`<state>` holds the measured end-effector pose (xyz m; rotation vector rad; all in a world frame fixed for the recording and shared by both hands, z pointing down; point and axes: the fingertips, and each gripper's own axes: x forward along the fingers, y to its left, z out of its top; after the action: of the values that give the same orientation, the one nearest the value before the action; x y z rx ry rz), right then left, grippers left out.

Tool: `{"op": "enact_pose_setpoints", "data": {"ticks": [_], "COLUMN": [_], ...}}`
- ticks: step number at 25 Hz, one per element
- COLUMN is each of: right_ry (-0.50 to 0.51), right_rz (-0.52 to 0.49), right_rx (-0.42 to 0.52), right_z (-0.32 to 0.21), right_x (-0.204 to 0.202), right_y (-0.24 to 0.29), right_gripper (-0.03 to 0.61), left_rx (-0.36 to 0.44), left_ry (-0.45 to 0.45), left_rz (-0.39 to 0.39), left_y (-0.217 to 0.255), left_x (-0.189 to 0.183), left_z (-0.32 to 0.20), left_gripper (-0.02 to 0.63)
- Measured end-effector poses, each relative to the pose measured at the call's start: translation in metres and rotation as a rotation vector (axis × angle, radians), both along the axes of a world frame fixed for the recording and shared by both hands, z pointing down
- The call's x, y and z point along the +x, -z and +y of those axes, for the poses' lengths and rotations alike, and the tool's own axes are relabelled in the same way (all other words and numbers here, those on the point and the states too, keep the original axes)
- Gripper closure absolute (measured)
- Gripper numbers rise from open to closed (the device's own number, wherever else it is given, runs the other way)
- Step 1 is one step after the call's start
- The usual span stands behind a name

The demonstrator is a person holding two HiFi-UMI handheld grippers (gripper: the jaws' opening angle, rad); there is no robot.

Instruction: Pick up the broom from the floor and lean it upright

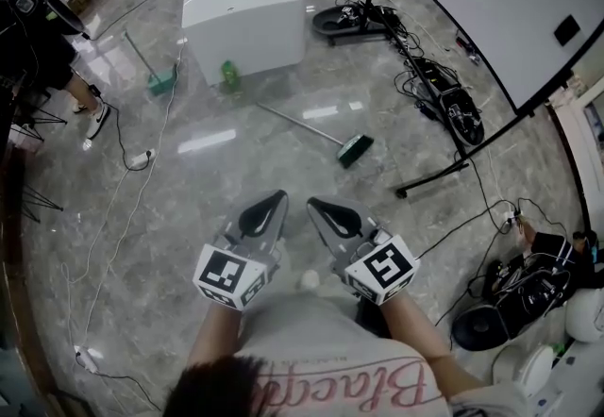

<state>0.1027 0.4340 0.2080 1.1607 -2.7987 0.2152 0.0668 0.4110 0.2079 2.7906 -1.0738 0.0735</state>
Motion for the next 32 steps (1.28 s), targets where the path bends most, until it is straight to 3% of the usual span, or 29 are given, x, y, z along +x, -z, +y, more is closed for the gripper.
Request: {"op": "enact_pose_setpoints", "data": {"ticks": [11, 17, 22, 29, 32], "right_ry": [0.047, 0.090, 0.054, 0.055, 0.015], "right_rz": [-0.067, 0.049, 0.071, 0.033, -0.031], "right_rx": [0.034, 0.034, -0.002, -0.060, -0.066], "right_z": [-0.075, -0.128, -0.179, -0.244, -0.270], "right_x": [-0.025, -0.057, -0.074, -0.095, -0.093], "right_y": [0.000, -0.012, -0.016, -0.020, -0.011], "right_gripper": [0.577, 0.577, 0.577, 0.577, 0.577], "left_rx": [-0.021, -0.050, -0.078, -0.095, -0.088], "left_ry": [0.003, -0.040, -0.064, -0.041, -0.036], "left_rz": [0.036, 0.067, 0.094, 0.060, 0.026], "left_y": [-0.011, -0.016, -0.017, -0.027, -0.030], "left_x": [-0.025, -0.041, -0.057, -0.091, -0.100], "left_z": [-0.087, -0.142, -0.189, -0.253, -0.275], "left_gripper": [0.615, 0.615, 0.615, 0.615, 0.614]}}
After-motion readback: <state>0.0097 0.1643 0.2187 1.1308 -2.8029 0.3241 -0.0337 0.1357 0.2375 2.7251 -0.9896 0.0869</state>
